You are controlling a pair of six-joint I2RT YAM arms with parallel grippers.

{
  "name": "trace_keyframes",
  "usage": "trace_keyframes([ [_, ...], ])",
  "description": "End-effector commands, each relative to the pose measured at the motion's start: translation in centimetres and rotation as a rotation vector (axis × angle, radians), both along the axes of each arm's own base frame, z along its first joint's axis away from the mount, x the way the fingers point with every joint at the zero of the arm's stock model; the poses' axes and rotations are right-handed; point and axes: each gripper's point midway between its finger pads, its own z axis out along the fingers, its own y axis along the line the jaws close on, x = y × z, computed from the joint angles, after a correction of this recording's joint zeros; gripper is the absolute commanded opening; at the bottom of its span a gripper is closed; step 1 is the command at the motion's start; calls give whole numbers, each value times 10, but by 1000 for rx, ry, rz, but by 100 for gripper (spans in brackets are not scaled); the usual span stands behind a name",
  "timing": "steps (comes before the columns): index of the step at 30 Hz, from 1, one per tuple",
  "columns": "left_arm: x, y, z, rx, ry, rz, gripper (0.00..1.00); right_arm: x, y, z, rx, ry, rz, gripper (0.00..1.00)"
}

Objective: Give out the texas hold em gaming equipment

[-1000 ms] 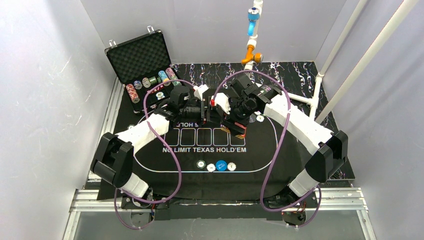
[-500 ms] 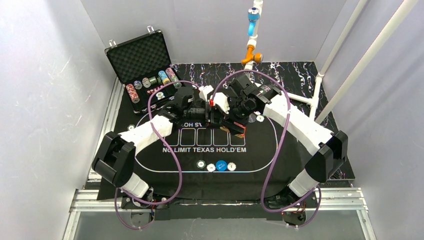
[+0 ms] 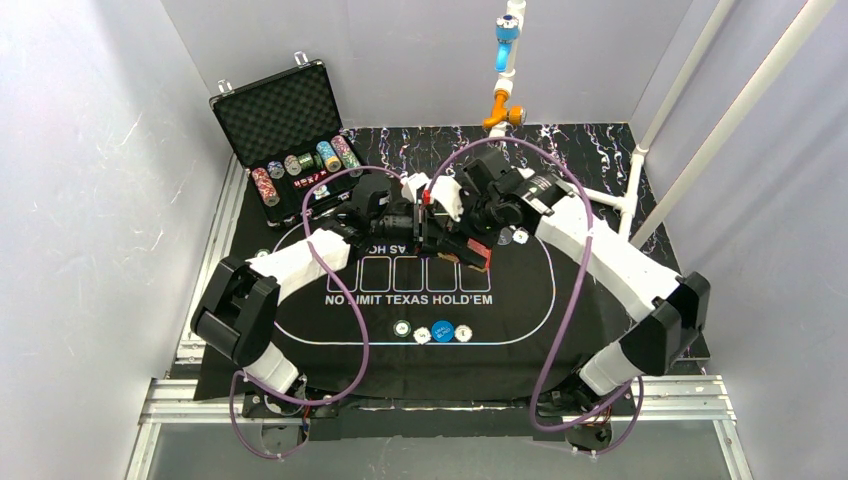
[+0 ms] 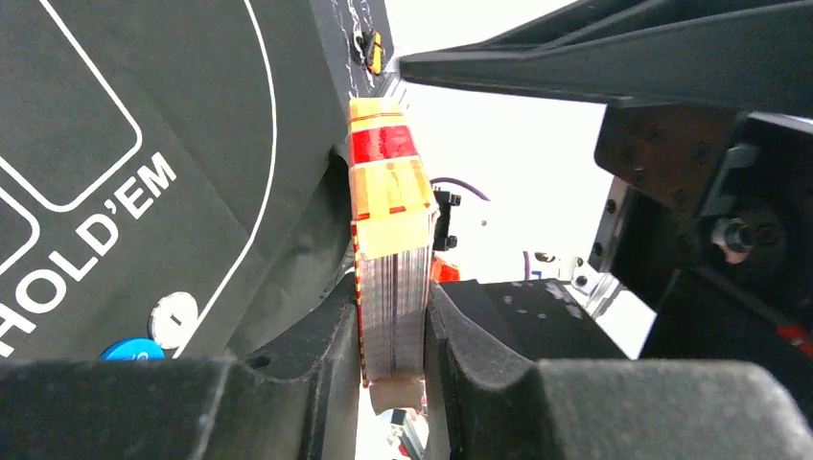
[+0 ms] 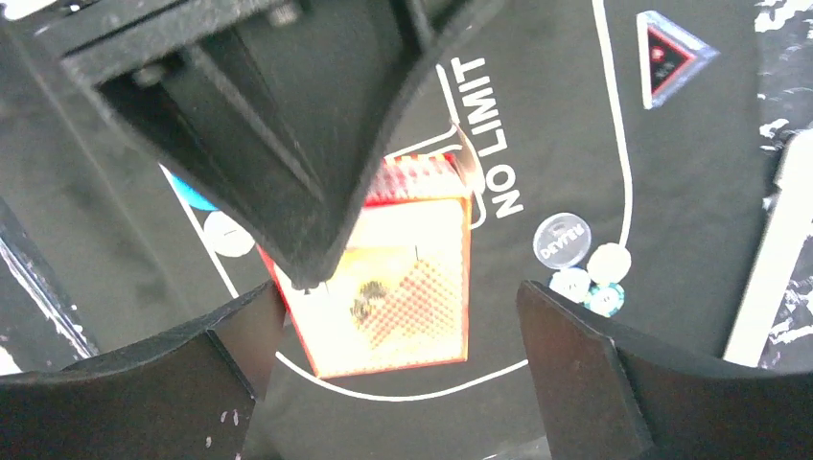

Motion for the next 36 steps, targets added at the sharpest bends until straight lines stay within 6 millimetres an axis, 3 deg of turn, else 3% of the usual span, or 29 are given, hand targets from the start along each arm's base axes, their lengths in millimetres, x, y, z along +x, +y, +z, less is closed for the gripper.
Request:
trace_keyframes([
  [1, -5, 8, 21, -70, -25, -72, 0, 16, 2, 53, 166, -145, -130, 98],
  [8, -12, 19, 36, -137, -46, -142, 0, -1, -3, 70, 297, -97, -103, 98],
  [10, -13, 24, 36, -144, -44, -153, 0, -4, -6, 63, 309, -51, -81, 98],
  [17, -3, 45, 15, -131, -45, -116, 0, 20, -34, 41, 330, -75, -86, 98],
  [22, 11, 60, 7, -125, -17, -62, 0, -9, -26, 27, 382, 32, -23, 98],
  [25, 13, 60, 16, -142, -23, -54, 0, -16, -15, 26, 361, 21, 0, 98],
  [28, 19, 58, 25, -163, 7, -41, 0, -28, -17, 28, 295, 25, 85, 98],
  [36, 32, 52, 37, -273, 60, -14, 0, 6, -4, 34, 328, -85, 37, 98],
])
